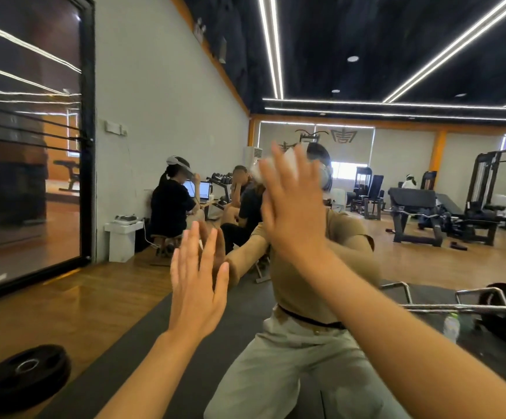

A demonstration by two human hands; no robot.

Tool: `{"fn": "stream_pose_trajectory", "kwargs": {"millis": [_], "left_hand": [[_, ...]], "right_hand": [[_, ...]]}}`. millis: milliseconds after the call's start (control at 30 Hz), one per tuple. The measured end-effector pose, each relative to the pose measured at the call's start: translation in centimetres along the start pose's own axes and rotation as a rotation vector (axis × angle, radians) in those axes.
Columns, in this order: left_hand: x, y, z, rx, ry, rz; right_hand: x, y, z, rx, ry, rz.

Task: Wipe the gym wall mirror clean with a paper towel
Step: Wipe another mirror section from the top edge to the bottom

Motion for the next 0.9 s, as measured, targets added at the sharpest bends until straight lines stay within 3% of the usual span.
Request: {"fn": "stream_pose_trajectory", "kwargs": {"millis": [100,233,467,600,733,800,900], "left_hand": [[-1.3,0.0,-1.0,0.01,-0.079,-0.029],[-3.0,-0.4,-1.8,-0.081,0.008,0.027],[-3.2,-0.1,-2.9,-0.128,-0.012,0.13],[-2.9,0.1,-2.9,-0.13,-0.036,0.115],[-2.6,0.4,-2.9,-0.139,-0.073,0.08],[-2.4,0.6,-2.8,-0.139,-0.095,0.076],[-2.3,0.7,-3.0,-0.15,-0.099,0.068]], "right_hand": [[-1.3,1.4,-7.4,-0.142,-0.198,-0.029],[-1.7,1.7,-14.5,-0.345,-0.435,-0.149],[0.9,0.9,-11.5,-0.418,-0.647,-0.168],[1.3,-0.7,-2.1,-0.233,-0.52,-0.167],[1.6,-2.0,6.5,-0.12,-0.061,-0.079],[0.6,-1.8,6.2,-0.067,0.099,0.007],[-2.1,0.2,0.8,-0.079,0.032,-0.004]]}}
Point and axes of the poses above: each hand's wrist, its own z-axis towards the middle knuckle, its own y-axis out of the palm, x = y × z, the point moved 2 cm from there along z, towards the middle knuckle, and after that the axes turned 15 degrees about y, right-handed, at the moved point
